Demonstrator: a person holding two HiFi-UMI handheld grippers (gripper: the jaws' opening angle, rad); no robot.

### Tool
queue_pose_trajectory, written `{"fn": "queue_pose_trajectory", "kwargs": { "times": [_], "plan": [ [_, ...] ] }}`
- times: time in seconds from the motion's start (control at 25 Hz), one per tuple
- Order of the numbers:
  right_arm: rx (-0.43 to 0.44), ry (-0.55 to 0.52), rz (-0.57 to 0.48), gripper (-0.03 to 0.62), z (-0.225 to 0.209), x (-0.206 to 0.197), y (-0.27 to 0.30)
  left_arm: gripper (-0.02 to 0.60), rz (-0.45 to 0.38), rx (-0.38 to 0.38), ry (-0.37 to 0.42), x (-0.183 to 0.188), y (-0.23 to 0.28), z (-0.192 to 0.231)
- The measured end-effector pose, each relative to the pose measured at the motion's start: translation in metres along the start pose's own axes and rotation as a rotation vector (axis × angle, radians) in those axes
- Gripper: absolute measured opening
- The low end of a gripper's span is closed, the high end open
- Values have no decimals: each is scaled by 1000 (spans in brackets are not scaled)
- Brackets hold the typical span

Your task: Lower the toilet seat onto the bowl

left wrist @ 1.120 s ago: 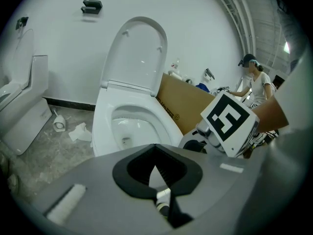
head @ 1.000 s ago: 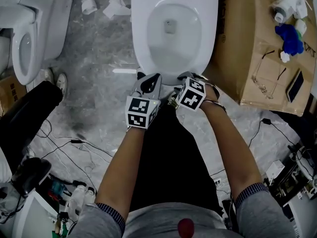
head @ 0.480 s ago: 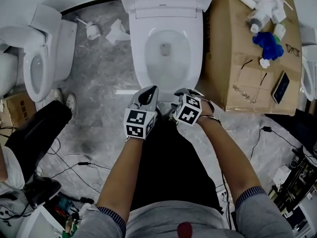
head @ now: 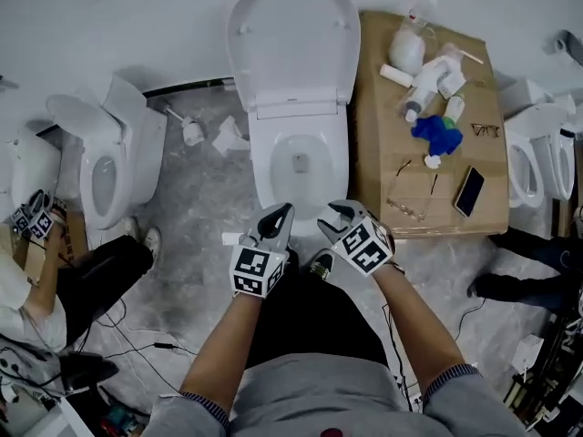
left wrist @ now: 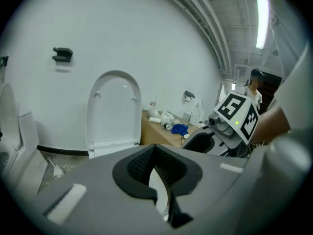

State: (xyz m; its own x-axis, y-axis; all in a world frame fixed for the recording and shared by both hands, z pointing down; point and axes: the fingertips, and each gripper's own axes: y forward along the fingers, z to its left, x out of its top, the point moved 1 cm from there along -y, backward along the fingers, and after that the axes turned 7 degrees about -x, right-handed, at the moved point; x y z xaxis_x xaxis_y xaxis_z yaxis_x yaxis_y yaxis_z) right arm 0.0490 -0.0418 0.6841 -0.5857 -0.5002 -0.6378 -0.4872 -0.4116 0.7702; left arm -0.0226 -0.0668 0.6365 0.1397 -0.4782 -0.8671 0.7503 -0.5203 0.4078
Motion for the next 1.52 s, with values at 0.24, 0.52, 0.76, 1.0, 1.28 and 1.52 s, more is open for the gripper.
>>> {"fn": "queue_pose_trajectory", "kwargs": {
  "times": [0.24, 0.52, 0.76, 1.0, 1.28, 1.52],
  "plan": [
    [-61, 124, -195, 139, 0, 68, -101, 9, -73, -67, 46, 80, -55, -53],
    [-138, 205, -463, 29, 10, 138, -220, 9, -155, -175, 151, 166, -112, -122],
    [-156, 223, -652, 15, 34, 189, -305, 9, -218, -249, 120, 213, -153, -146],
    [-218, 148, -732, 14, 47, 236, -352, 9, -253, -313, 225, 260, -184, -151],
    [-223, 103, -789, 15, 64, 272, -357, 9, -295, -343, 278, 295, -211, -148],
    [-235, 94, -802, 14, 70, 289, -351, 9, -302, -355, 313, 305, -218, -137]
  ]
}}
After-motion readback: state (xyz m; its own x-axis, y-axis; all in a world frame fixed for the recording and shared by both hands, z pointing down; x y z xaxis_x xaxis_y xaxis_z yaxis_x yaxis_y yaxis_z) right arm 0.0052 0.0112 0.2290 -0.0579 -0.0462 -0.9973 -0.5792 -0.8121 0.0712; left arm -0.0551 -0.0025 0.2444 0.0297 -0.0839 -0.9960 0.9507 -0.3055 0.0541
